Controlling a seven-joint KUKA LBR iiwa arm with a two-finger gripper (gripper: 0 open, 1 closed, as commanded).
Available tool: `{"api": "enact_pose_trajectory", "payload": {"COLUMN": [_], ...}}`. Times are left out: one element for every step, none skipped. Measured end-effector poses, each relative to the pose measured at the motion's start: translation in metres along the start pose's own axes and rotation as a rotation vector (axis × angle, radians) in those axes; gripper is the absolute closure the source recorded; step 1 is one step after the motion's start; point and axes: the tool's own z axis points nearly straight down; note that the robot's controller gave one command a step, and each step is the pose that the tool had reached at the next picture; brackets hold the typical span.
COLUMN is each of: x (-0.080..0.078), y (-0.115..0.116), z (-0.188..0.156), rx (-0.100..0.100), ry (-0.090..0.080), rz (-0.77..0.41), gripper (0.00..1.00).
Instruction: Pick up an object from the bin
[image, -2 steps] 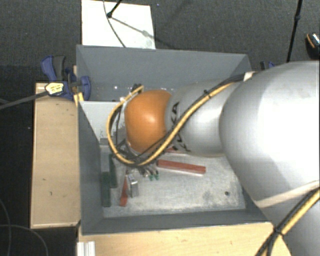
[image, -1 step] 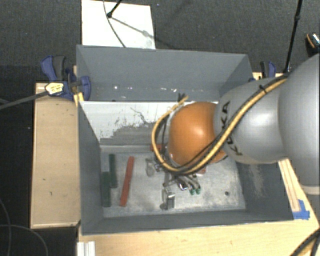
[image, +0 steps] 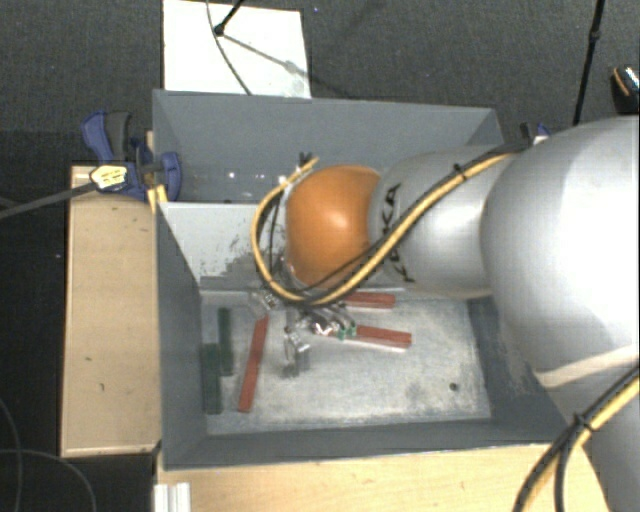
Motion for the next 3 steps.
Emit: {"api": "enact_pose_trajectory", "payload": {"x": [-0.011, -0.011, -0.033], "y": [0.015, 0.014, 0.026], "z": [-0.002, -0.001, -0.148], "rx": [-0.001, -0.001, 0.002], "ry": [0.0, 0.002, -0.007], "rz": [-0.365, -0.358, -0.471], "gripper": [0.0, 1.0, 1.0]}}
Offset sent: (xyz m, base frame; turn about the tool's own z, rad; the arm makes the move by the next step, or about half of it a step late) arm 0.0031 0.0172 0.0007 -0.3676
